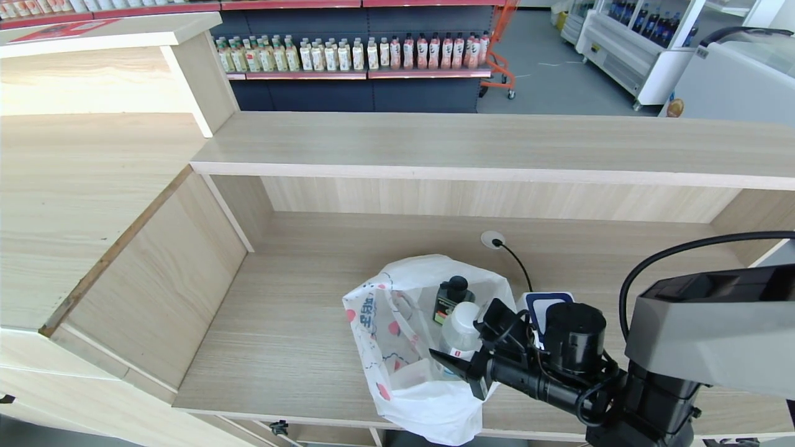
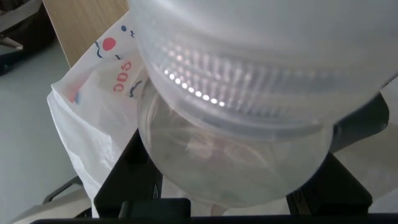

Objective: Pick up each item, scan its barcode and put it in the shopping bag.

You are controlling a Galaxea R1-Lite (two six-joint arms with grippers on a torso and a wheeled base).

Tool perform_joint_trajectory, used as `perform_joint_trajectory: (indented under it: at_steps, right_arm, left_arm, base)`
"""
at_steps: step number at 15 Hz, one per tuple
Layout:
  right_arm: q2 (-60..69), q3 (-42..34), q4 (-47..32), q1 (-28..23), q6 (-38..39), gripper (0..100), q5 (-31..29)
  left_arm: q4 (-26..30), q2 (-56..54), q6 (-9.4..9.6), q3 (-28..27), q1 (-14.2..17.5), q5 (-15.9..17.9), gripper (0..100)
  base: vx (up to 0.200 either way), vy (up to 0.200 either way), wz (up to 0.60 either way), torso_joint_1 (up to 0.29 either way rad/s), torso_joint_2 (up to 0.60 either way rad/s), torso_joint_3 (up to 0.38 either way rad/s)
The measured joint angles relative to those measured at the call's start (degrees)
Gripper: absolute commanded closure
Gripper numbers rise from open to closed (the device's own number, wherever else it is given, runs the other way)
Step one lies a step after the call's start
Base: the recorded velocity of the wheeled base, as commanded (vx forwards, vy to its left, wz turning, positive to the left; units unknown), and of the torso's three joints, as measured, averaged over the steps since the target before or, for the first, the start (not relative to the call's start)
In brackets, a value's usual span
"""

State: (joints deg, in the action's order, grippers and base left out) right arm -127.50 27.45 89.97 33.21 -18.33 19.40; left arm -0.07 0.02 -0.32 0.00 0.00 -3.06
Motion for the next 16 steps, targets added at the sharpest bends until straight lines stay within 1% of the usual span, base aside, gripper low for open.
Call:
perform_joint_trajectory:
  at_steps: [3, 4, 10, 16]
  right_arm:
    - [-0.1, -0.2, 0.0, 0.0, -0.2, 100, 0.0]
    - [-0.1, -0.3, 0.0, 0.0, -0.2, 0, 0.0]
    - [0.6, 0.0, 0.0, 0.2, 0.0, 0, 0.0]
    - [6.3, -0.1, 0.0, 0.4, 3.6, 0, 0.1]
  left_arm:
    - [0.0, 0.0, -0.01, 0.0, 0.0, 0.0, 0]
    - [0.0, 0.0, 0.00, 0.0, 0.0, 0.0, 0]
    - [0.0, 0.0, 0.00, 0.0, 0.0, 0.0, 0]
    - [0.0, 0.0, 0.00, 0.0, 0.0, 0.0, 0]
  base:
    - [0.000, 0.000, 0.00, 0.000, 0.00, 0.000]
    - [0.000, 0.000, 0.00, 0.000, 0.00, 0.000]
    - [0.000, 0.000, 0.00, 0.000, 0.00, 0.000]
    - [0.000, 0.000, 0.00, 0.000, 0.00, 0.000]
